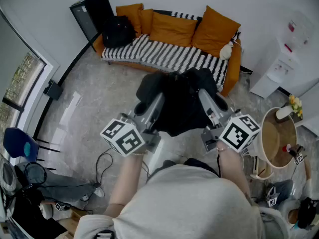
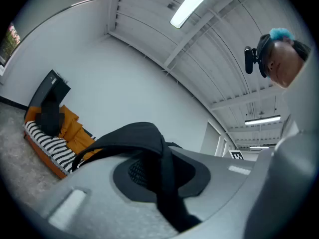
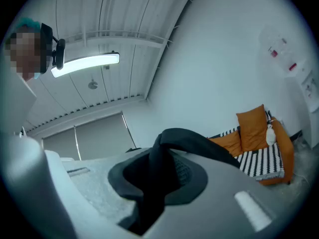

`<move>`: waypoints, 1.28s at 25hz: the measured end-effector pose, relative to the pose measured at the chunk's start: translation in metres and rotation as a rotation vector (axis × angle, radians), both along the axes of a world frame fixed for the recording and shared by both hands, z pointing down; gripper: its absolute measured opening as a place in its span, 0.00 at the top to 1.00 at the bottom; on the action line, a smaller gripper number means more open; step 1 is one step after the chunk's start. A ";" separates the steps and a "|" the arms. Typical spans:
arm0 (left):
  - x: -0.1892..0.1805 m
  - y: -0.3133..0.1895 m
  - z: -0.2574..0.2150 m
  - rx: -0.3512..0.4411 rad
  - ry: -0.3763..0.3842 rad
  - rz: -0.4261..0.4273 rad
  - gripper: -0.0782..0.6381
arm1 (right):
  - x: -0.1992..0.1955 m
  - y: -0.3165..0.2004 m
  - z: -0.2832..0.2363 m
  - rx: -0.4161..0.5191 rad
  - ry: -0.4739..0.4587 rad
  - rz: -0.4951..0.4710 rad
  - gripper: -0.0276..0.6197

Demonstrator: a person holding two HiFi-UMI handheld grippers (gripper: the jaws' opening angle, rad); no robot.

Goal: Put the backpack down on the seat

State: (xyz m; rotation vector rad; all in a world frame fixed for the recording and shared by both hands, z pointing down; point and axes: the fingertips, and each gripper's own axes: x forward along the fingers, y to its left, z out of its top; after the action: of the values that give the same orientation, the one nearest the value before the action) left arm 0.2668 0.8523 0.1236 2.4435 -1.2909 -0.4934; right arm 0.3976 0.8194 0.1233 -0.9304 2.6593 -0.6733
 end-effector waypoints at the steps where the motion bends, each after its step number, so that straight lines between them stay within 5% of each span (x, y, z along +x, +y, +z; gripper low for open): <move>1: -0.001 0.000 0.000 -0.005 0.000 -0.004 0.82 | -0.002 -0.001 -0.001 0.005 0.005 -0.008 0.86; 16: -0.013 -0.002 0.015 -0.025 0.000 -0.039 0.82 | -0.028 -0.001 0.013 0.001 0.017 -0.072 0.86; 32: -0.072 -0.046 0.061 -0.113 0.009 0.026 0.82 | -0.093 -0.041 0.060 -0.114 0.053 -0.063 0.86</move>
State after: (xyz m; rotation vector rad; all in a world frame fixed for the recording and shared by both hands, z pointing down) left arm 0.1952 0.8060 0.1841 2.3596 -1.2467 -0.4133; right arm 0.3042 0.7783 0.1832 -0.9089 2.7318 -0.8334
